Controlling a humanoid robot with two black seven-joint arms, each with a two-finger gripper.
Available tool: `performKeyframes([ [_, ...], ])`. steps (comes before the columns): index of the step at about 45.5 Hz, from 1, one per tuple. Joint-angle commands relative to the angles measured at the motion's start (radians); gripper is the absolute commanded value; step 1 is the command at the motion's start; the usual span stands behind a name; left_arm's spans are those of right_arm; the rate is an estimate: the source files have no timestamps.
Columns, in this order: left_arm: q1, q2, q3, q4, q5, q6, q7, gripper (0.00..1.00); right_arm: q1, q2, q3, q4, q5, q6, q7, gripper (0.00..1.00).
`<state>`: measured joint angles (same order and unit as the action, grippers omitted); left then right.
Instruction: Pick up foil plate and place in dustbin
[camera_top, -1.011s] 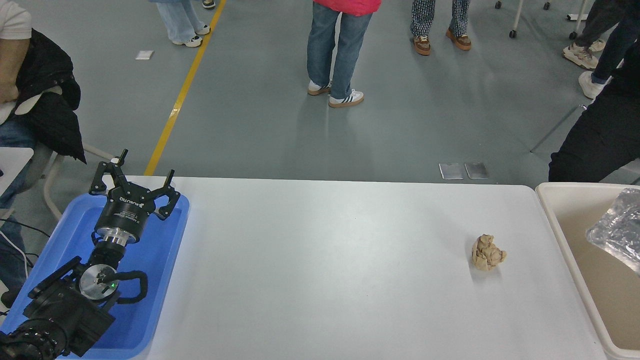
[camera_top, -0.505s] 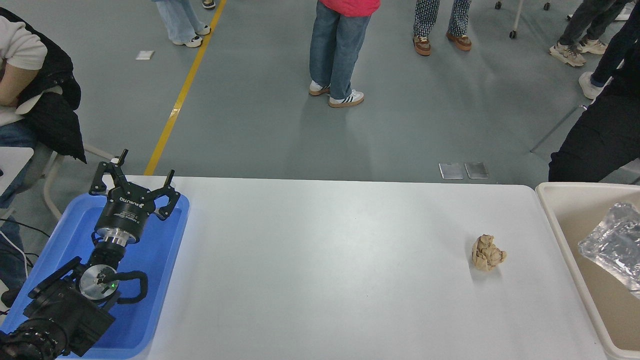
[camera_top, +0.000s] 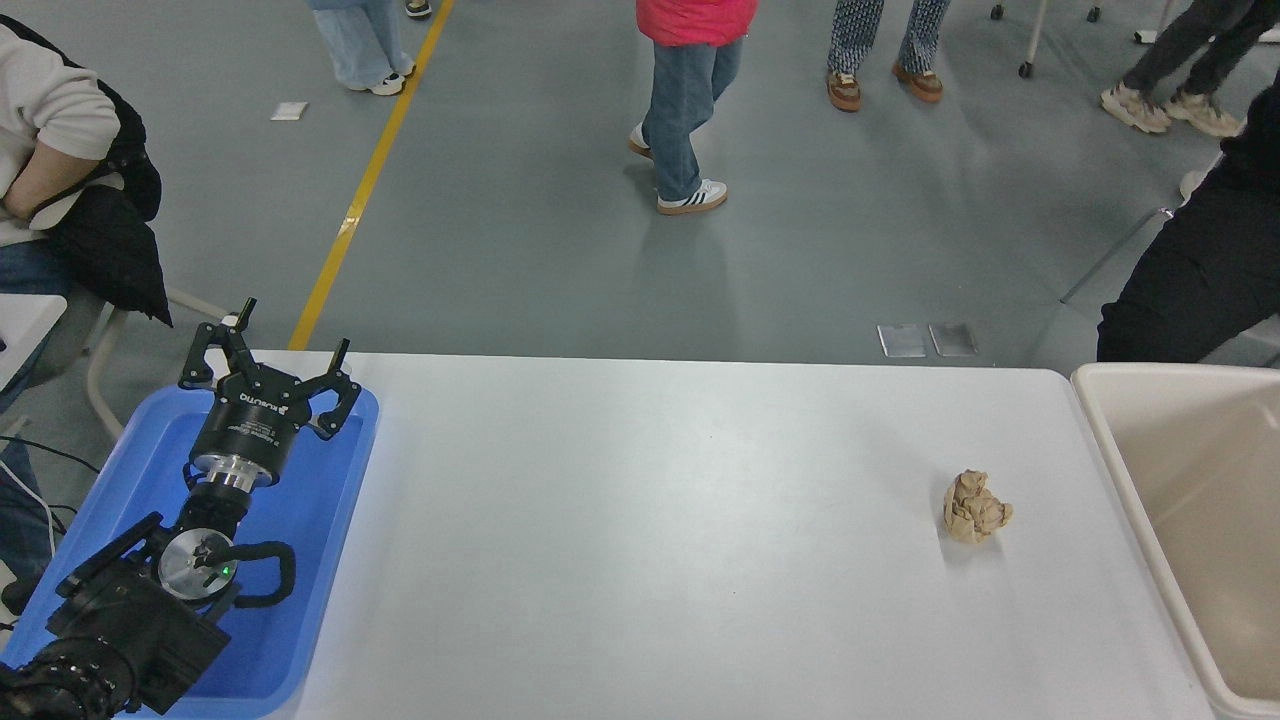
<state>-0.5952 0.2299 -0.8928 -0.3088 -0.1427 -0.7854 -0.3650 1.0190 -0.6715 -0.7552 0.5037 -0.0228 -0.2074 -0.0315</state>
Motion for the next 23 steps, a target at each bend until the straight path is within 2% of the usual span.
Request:
performKeyframes([
  [1, -0.002, 0.0, 0.0, 0.0, 0.0, 0.0, 0.001, 1.0, 0.278, 0.015, -0.073, 0.162, -0.017, 0.017, -0.001, 1.0],
  [14, -0.002, 0.0, 0.0, -0.001, 0.0, 0.0, 0.001, 1.0, 0.72, 0.033, -0.326, 0.519, -0.054, 0.233, -0.001, 1.0],
  [23, 0.0, 0.0, 0.0, 0.0, 0.0, 0.0, 0.001, 1.0, 0.956, 0.041, -0.443, 0.663, -0.055, 0.52, -0.002, 1.0],
])
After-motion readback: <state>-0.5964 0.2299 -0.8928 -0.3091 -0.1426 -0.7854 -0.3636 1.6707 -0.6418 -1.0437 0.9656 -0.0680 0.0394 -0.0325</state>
